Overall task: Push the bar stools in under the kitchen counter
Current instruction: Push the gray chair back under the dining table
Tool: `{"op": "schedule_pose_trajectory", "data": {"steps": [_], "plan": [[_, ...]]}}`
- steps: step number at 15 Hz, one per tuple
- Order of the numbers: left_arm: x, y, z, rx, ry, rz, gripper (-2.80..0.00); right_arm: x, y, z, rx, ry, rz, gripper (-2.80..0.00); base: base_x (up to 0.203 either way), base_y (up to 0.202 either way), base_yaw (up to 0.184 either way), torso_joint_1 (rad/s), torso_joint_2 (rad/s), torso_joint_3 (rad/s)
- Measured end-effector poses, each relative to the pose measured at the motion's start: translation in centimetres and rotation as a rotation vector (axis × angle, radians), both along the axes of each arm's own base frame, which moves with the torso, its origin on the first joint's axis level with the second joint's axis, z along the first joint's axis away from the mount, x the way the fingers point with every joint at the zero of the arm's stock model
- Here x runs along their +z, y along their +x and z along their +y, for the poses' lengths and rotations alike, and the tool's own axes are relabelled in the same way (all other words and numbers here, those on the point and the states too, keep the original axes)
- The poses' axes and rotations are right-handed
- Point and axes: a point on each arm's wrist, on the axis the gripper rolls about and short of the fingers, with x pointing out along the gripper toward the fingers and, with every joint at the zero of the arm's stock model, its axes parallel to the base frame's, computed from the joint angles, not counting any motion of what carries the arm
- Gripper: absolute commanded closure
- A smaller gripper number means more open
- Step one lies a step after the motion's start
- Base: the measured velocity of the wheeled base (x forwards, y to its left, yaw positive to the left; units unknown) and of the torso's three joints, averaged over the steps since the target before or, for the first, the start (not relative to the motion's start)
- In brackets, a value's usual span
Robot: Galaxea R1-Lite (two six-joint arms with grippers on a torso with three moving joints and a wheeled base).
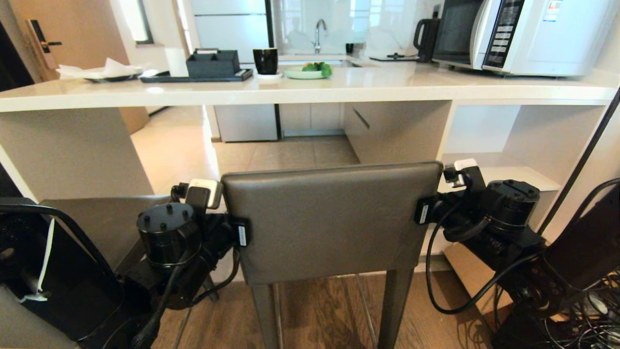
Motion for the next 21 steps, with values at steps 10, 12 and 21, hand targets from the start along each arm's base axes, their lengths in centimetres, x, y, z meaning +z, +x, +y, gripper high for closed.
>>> {"op": "schedule_pose_trajectory", "data": {"steps": [10, 12, 21], "plan": [[-0.6, 1.4, 0.5, 0.03, 0.004, 0.0, 0.0, -1.5, -3.2, -1.3, 0.012, 0.0, 0.017, 0.0, 0.0, 0.0, 0.0, 0.0, 0.0, 0.0], [-0.8, 0.9, 0.7, 0.027, 0.013, 0.013, 0.0, -1.7, -3.2, -1.4, 0.007, -0.004, 0.027, 0.0, 0.0, 0.0, 0.0, 0.0, 0.0, 0.0], [-0.6, 0.5, 0.6, 0.018, 0.018, 0.013, 0.0, -1.5, -2.2, -1.9, -0.024, -0.004, 0.016, 0.0, 0.009, 0.0, 0.0, -0.001, 0.0, 0.001]]}}
